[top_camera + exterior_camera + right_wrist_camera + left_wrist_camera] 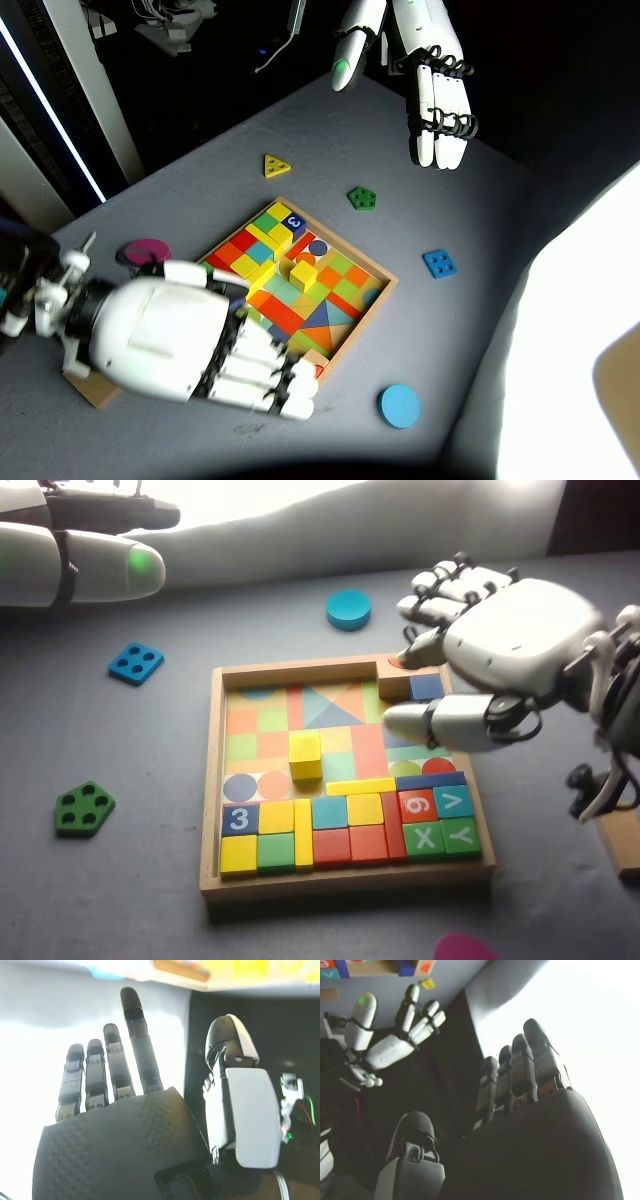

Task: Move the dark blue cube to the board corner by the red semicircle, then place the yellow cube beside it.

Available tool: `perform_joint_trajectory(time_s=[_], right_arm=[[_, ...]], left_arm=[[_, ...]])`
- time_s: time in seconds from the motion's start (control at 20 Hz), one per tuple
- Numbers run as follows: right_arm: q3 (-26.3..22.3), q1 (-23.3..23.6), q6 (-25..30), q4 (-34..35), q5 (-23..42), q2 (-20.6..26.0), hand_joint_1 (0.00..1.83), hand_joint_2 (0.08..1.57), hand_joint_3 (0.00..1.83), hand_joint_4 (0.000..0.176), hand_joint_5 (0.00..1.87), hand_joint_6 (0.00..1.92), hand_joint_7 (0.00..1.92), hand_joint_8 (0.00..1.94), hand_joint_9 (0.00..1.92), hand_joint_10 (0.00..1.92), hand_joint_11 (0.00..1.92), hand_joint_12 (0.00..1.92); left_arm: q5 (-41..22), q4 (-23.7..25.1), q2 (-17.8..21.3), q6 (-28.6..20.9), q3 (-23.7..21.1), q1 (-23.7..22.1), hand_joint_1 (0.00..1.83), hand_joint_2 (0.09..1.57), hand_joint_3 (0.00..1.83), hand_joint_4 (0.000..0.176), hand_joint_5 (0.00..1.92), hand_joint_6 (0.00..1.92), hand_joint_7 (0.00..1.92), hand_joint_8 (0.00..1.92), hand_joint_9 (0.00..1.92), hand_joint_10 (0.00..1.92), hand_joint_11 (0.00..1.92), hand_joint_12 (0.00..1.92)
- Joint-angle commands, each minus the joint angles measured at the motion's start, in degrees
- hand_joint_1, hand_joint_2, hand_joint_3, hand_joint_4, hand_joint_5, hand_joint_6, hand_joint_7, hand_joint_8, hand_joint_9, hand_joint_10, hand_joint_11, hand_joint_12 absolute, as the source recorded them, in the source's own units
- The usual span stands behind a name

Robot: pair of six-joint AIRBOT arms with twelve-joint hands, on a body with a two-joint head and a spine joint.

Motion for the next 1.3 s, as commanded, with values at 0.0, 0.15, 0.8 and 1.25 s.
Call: perform_joint_trajectory(time_s=[0.0,0.15,0.8,1.25], right_arm=[[-0.7,0.7,0.3,-1.8,4.9,-0.1,0.0,1.19,0.0,0.0,0.63,0.0,0.17,0.01,0.01,0.0,0.0,0.0],[-2.0,1.6,0.4,-1.8,4.3,-2.2,0.0,1.19,0.0,0.0,0.63,0.0,0.15,0.0,0.0,0.0,0.0,0.0],[1.8,2.5,1.6,6.7,-0.3,-9.8,0.0,1.19,0.0,0.0,0.62,0.0,0.16,0.0,0.0,0.0,0.0,0.0],[1.8,1.5,-0.2,6.7,-1.1,-10.3,0.0,1.19,0.0,0.0,0.64,0.01,0.16,0.0,0.01,0.0,0.0,0.0]], left_arm=[[-1.5,-1.7,0.0,-0.2,0.1,-0.7,0.0,1.25,0.0,0.02,0.14,0.0,0.09,0.0,0.08,0.0,0.0,0.45],[-1.5,-1.7,0.0,-0.2,0.2,-0.7,0.0,1.24,0.0,0.019,0.13,0.0,0.09,0.0,0.08,0.0,0.0,0.47],[-1.5,-1.7,-0.2,-0.3,0.6,-0.8,0.0,1.25,0.0,0.019,0.13,0.0,0.08,0.0,0.07,0.01,0.0,0.45],[-1.5,-1.7,-0.2,-0.4,0.7,-0.8,0.0,1.24,0.0,0.024,0.15,0.0,0.1,0.0,0.08,0.0,0.0,0.46]])
